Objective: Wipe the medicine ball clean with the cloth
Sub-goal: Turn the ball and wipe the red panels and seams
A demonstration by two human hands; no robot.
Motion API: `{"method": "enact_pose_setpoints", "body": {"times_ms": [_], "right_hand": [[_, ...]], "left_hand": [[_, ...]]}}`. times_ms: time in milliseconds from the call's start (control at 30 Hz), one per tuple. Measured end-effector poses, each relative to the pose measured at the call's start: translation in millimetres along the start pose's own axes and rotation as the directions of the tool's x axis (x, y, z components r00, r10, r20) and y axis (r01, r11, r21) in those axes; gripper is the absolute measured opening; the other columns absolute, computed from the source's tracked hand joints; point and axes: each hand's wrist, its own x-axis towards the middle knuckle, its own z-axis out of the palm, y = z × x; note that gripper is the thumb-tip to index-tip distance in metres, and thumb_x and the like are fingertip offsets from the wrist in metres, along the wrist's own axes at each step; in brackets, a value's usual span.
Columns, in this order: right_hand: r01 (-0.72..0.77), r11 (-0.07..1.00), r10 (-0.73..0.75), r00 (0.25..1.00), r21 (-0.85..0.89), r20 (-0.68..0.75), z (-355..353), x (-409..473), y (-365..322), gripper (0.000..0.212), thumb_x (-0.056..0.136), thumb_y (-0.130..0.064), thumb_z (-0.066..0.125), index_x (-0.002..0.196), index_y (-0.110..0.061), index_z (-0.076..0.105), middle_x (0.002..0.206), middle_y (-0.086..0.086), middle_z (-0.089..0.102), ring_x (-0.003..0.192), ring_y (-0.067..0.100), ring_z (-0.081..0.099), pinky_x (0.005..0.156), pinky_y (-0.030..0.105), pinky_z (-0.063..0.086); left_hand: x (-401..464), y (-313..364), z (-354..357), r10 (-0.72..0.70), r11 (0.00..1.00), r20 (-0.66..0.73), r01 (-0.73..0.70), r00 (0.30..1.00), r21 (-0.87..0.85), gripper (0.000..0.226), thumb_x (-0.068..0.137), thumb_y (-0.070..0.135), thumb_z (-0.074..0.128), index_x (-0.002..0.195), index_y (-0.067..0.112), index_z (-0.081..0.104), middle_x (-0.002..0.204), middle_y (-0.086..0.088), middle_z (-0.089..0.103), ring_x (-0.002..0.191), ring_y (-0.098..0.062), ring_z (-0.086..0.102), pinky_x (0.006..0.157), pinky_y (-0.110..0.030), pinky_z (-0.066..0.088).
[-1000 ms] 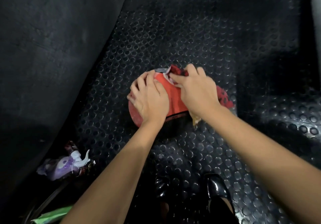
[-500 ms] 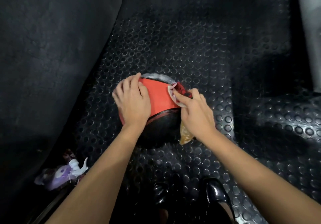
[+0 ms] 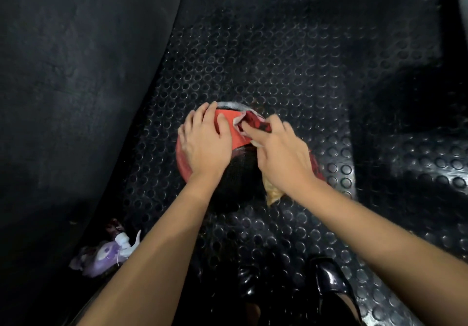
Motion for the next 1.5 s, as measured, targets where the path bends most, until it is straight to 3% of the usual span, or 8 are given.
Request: {"method": "enact_pose_setpoints", "body": {"times_ms": [167, 333, 767, 933, 1100, 1267, 1433, 1500], "right_hand": [[-0.226, 0.973, 0.224, 0.974, 0.047, 0.046, 4, 27, 17, 0.048, 0.096, -0.011, 0.039, 0.137, -0.034, 0.046, 0.122, 0.007, 0.044, 0.112, 0.025, 0.042, 0.085, 0.037, 0.041], [0.004, 0.999, -0.003, 0.999, 0.042, -0.036, 6, -14, 0, 0.047, 0.096, -0.018, 0.040, 0.138, -0.039, 0.042, 0.111, 0.001, 0.041, 0.098, 0.018, 0.041, 0.073, 0.030, 0.038], [-0.101, 0.994, 0.102, 0.995, -0.036, 0.008, 0, 38, 1, 0.047, 0.096, -0.014, 0.040, 0.135, -0.041, 0.045, 0.123, 0.005, 0.042, 0.109, 0.025, 0.042, 0.083, 0.037, 0.041], [0.157, 0.980, -0.165, 0.984, -0.125, -0.060, 7, -15, -9, 0.046, 0.090, -0.019, 0.041, 0.130, -0.039, 0.052, 0.106, 0.006, 0.051, 0.089, 0.025, 0.049, 0.059, 0.030, 0.036], [-0.046, 0.996, 0.041, 0.997, -0.078, -0.069, 7, 14, -1, 0.046, 0.097, -0.017, 0.041, 0.137, -0.039, 0.044, 0.114, 0.007, 0.045, 0.100, 0.026, 0.044, 0.073, 0.035, 0.043], [0.144, 0.976, -0.165, 0.979, -0.165, -0.122, 20, -25, -1, 0.047, 0.088, -0.015, 0.048, 0.130, -0.036, 0.054, 0.098, 0.007, 0.052, 0.081, 0.025, 0.049, 0.059, 0.034, 0.042], [-0.139, 0.990, 0.140, 0.987, 0.015, -0.075, 14, 8, 6, 0.045, 0.096, -0.016, 0.041, 0.135, -0.037, 0.047, 0.113, 0.006, 0.044, 0.100, 0.024, 0.045, 0.076, 0.037, 0.043], [-0.088, 0.996, 0.089, 0.991, 0.015, -0.096, 12, 0, -3, 0.044, 0.096, -0.018, 0.041, 0.135, -0.037, 0.047, 0.111, 0.006, 0.046, 0.097, 0.024, 0.046, 0.074, 0.038, 0.045]], "left_hand": [[-9, -3, -2, 0.021, 1.000, -0.032, -0.021, 0.999, -0.008, 0.052, 0.094, 0.038, 0.025, 0.138, 0.023, 0.048, 0.145, 0.004, 0.045, 0.138, -0.019, 0.033, 0.116, -0.043, 0.019], [-6, -5, -1, 0.006, 1.000, -0.040, -0.007, 0.999, -0.023, 0.052, 0.093, 0.037, 0.026, 0.137, 0.022, 0.050, 0.144, 0.003, 0.046, 0.137, -0.019, 0.034, 0.114, -0.047, 0.022], [-11, 2, 2, 0.009, 1.000, -0.071, -0.010, 0.997, -0.008, 0.051, 0.093, 0.030, 0.026, 0.137, 0.021, 0.050, 0.144, 0.003, 0.047, 0.136, -0.021, 0.035, 0.114, -0.047, 0.022], [-7, -5, -1, -0.017, 0.999, -0.062, 0.014, 0.998, -0.049, 0.052, 0.092, 0.030, 0.024, 0.137, 0.021, 0.050, 0.145, 0.004, 0.046, 0.137, -0.019, 0.034, 0.115, -0.047, 0.021], [-8, -1, 1, -0.017, 0.999, -0.056, 0.014, 0.998, -0.045, 0.048, 0.096, 0.028, 0.026, 0.138, 0.021, 0.049, 0.145, 0.004, 0.045, 0.138, -0.019, 0.033, 0.115, -0.047, 0.020], [-6, -7, -1, -0.034, 0.997, -0.059, 0.030, 0.998, -0.066, 0.049, 0.095, 0.030, 0.027, 0.138, 0.023, 0.049, 0.145, 0.005, 0.045, 0.137, -0.018, 0.033, 0.115, -0.044, 0.020], [-9, -1, 1, -0.008, 1.000, -0.057, 0.007, 0.998, -0.027, 0.052, 0.093, 0.030, 0.025, 0.139, 0.021, 0.048, 0.145, 0.003, 0.044, 0.137, -0.020, 0.033, 0.115, -0.045, 0.021], [-11, 0, 1, -0.013, 0.999, -0.062, 0.011, 0.998, -0.035, 0.051, 0.093, 0.029, 0.026, 0.138, 0.021, 0.049, 0.144, 0.002, 0.045, 0.137, -0.020, 0.034, 0.115, -0.046, 0.021]]}}
